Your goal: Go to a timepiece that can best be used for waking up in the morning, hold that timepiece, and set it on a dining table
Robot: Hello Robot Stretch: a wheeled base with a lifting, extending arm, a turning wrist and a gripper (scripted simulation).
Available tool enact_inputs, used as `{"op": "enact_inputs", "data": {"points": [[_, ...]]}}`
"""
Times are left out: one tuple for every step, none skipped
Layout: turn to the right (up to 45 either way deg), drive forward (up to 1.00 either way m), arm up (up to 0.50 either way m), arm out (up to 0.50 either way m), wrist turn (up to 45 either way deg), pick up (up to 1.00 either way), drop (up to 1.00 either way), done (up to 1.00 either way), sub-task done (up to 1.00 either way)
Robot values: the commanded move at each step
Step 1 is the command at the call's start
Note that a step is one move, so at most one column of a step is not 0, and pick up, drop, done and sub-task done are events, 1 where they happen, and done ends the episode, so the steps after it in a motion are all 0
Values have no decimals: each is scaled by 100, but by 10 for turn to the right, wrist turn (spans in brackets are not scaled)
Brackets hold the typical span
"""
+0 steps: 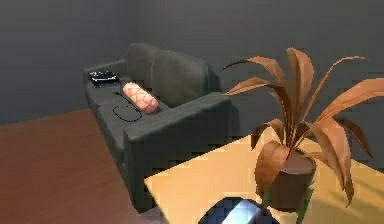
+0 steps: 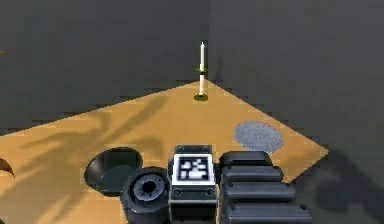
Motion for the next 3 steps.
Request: {"op": "enact_inputs", "data": {"points": [[-120,0,0,0,0,0,0,0,0],[0,0,0,26,0,0,0,0,0],[0,0,0,0,450,0,0,0,0]]}}
